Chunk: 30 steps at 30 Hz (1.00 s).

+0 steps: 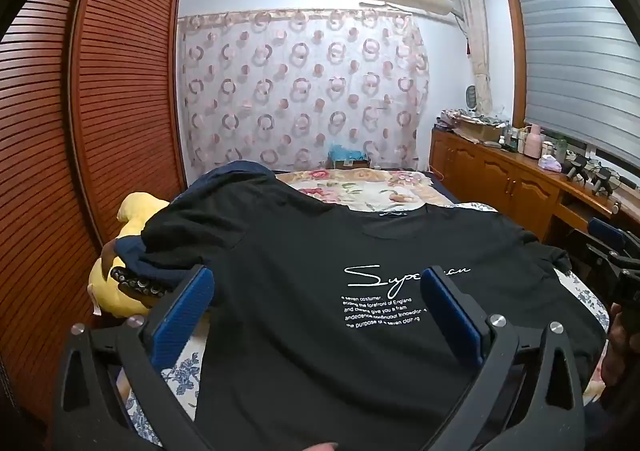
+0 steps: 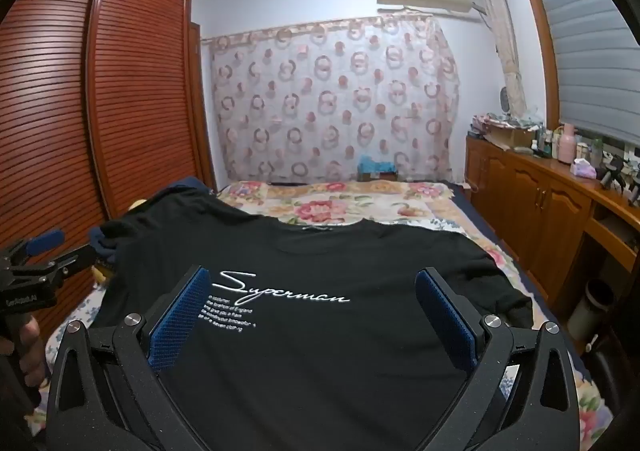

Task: Fold small clothes

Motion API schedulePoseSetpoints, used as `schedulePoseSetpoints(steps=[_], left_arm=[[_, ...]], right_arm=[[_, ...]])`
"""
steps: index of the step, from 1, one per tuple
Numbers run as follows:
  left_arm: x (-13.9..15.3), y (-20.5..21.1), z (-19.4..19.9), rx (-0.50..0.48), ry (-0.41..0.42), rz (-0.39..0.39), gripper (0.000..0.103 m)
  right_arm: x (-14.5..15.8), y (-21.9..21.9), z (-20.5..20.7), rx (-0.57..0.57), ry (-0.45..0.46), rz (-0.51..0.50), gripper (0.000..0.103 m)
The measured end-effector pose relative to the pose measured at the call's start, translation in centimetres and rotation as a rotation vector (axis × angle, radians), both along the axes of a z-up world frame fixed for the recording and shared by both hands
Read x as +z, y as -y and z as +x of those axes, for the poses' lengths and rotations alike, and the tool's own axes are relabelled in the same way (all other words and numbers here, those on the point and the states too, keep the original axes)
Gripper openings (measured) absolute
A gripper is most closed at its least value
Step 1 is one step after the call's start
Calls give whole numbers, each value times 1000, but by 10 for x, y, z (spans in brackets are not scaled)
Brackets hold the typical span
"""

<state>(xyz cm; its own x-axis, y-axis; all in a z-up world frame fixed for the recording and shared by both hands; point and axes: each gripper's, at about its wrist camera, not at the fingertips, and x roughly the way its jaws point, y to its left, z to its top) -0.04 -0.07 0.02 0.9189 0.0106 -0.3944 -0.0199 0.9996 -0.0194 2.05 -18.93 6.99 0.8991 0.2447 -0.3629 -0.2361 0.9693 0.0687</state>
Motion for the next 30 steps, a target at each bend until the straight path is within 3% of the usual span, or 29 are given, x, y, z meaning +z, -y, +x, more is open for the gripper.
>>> schedulePoseSetpoints(steps=[30], left_arm=[[3, -2, -4, 3, 2, 6, 103]], right_arm=[[-1, 0, 1, 0, -1, -8, 103]])
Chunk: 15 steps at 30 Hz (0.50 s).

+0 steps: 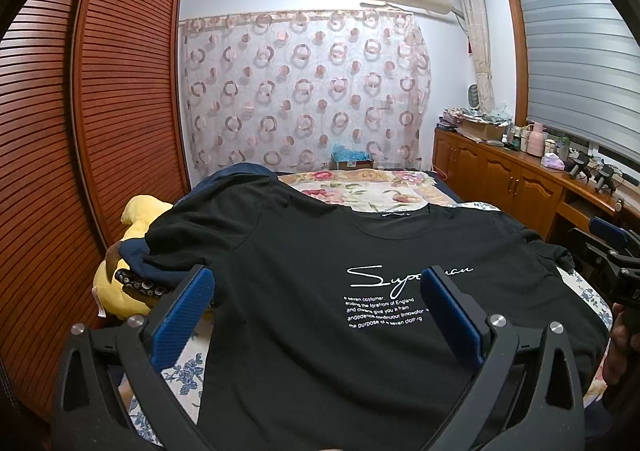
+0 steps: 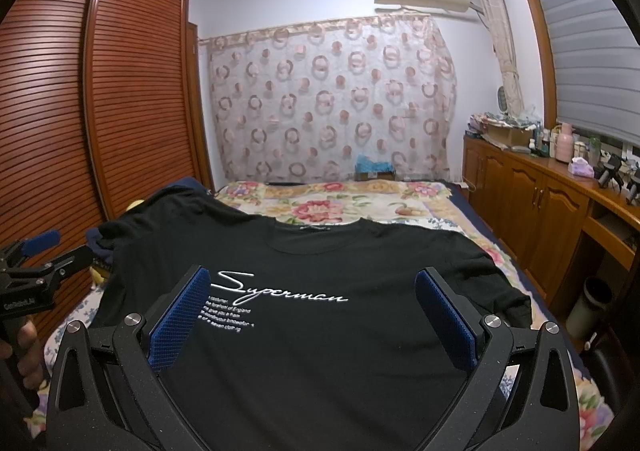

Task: Fold small clothes

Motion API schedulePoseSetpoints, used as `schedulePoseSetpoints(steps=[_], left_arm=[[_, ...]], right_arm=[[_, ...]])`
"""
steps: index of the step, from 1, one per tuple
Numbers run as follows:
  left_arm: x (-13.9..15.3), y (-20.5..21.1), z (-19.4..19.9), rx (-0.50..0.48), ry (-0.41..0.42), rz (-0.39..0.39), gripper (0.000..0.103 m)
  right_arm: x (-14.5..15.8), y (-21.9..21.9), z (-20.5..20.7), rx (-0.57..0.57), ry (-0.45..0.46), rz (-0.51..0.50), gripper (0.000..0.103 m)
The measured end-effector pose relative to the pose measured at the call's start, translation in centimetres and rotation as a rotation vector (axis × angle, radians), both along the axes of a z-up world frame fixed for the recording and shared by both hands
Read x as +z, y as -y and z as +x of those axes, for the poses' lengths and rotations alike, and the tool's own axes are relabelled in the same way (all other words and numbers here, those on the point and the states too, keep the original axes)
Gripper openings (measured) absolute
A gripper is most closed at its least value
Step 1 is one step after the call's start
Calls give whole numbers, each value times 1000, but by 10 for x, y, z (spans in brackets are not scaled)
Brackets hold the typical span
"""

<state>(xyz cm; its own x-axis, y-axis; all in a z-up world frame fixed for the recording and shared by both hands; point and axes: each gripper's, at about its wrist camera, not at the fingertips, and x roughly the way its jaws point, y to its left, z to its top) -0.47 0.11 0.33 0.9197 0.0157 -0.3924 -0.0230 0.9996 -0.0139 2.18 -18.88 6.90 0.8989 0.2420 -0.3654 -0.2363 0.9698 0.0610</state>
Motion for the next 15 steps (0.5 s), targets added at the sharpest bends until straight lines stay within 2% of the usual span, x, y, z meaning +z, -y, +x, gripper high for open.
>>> schedulePoseSetpoints(steps=[15], left_arm=[[0, 0, 0, 0, 1, 2, 103]], right_arm=[[0, 0, 0, 1, -1, 1, 103]])
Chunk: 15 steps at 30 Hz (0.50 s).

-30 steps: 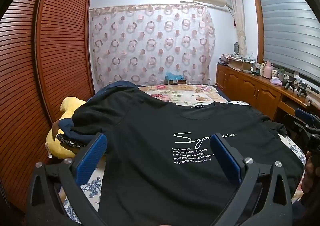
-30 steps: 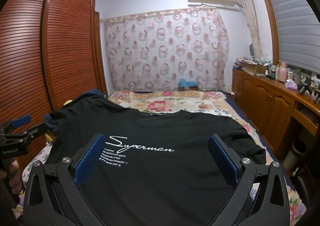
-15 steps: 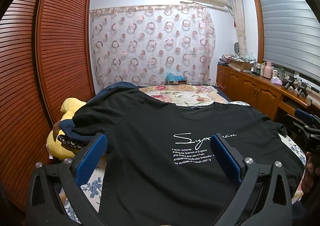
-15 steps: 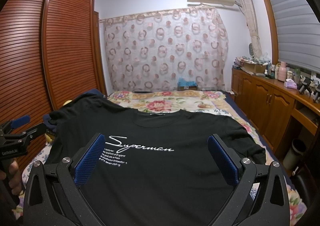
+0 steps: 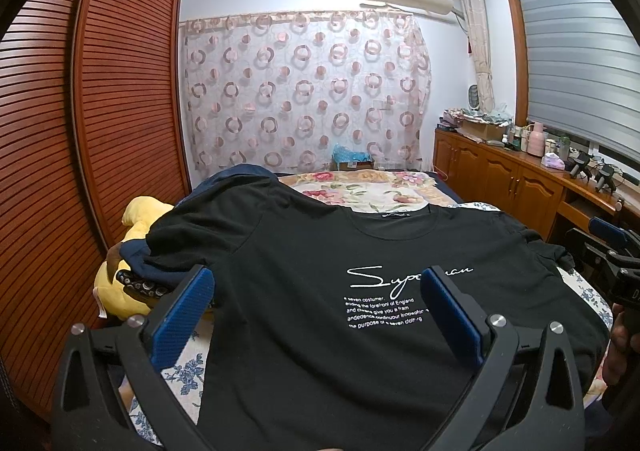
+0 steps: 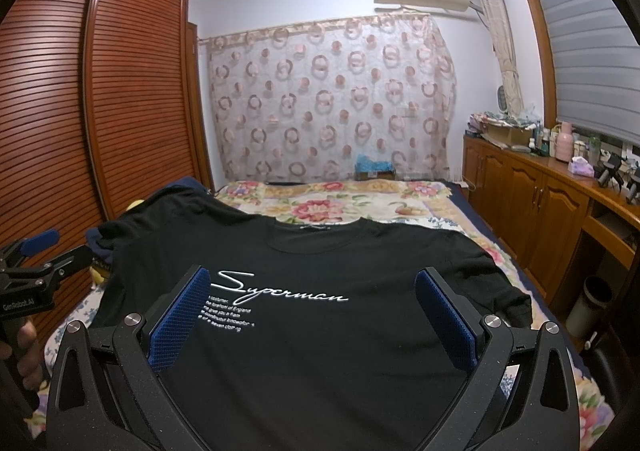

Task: Fold small clothes

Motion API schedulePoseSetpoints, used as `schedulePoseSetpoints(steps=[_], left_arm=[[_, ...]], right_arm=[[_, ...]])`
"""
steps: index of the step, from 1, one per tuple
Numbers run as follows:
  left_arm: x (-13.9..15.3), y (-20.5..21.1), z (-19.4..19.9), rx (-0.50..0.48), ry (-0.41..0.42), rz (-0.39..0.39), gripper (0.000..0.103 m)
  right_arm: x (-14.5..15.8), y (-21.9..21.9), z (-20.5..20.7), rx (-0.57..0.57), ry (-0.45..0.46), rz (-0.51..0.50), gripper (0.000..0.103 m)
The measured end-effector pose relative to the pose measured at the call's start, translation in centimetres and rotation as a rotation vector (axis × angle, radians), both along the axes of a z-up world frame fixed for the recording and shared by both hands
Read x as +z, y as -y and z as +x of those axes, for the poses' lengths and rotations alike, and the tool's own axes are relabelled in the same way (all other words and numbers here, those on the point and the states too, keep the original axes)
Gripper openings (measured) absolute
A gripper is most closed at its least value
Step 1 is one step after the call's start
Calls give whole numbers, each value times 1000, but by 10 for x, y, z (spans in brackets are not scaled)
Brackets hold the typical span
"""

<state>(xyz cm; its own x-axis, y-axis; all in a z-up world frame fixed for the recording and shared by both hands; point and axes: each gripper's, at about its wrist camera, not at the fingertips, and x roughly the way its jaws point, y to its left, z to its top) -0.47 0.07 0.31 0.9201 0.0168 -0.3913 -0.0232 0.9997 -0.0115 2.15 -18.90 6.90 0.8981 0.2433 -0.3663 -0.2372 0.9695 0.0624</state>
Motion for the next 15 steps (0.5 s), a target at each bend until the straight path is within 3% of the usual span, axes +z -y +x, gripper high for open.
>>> schedulePoseSetpoints(steps=[15], left_arm=[[-2, -3, 1, -1, 1, 2, 103]], right_arm=[[0, 0, 0, -1, 0, 0, 103]])
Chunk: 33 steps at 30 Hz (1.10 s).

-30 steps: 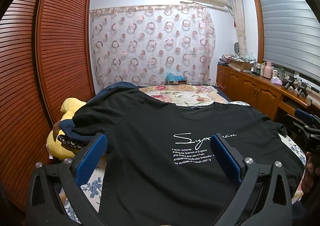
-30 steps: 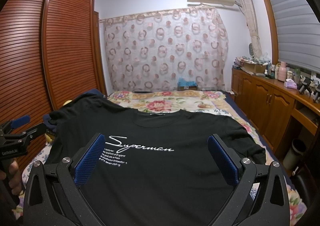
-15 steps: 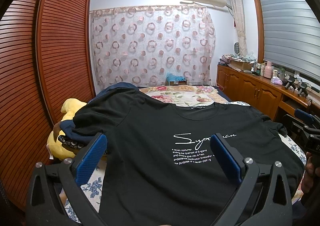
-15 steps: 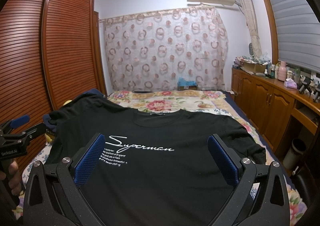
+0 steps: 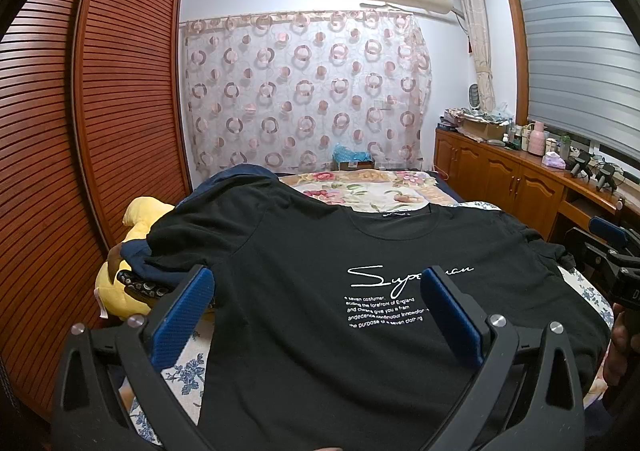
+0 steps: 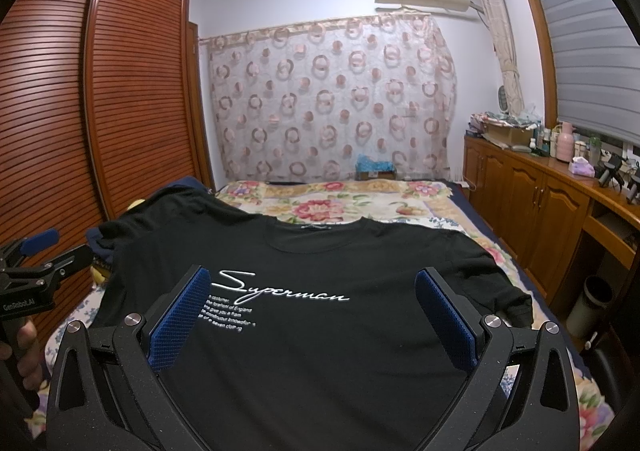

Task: Fold small clothes

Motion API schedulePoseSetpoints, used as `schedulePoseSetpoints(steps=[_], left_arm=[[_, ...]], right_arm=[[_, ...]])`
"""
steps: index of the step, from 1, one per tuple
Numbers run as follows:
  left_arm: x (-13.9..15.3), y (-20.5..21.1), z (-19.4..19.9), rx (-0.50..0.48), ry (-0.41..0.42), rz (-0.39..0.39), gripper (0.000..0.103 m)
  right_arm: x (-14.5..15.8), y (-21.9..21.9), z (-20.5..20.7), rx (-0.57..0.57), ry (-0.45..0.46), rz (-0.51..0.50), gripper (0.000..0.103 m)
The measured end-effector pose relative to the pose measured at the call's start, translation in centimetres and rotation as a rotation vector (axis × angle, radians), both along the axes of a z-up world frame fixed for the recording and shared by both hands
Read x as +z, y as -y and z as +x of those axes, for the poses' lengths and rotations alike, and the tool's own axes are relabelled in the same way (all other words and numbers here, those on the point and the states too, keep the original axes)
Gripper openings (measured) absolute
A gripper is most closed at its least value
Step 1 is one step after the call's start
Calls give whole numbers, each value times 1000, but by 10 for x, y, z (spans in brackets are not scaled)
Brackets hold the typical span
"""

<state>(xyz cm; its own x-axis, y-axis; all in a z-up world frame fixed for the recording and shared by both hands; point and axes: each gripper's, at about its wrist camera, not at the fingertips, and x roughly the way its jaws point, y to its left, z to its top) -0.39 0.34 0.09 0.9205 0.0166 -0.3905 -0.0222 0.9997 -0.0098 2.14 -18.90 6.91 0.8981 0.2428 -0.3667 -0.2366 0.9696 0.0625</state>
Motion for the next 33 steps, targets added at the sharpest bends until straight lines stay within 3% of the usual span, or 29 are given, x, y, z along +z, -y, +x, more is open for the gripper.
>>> schedulePoseSetpoints(steps=[25, 33], left_arm=[[0, 2, 0, 0, 0, 4, 103], [-3, -15, 10, 1, -14, -3, 103]], right_arm=[[-2, 0, -1, 1, 0, 0, 103], [-10, 0, 1, 12, -14, -2, 103]])
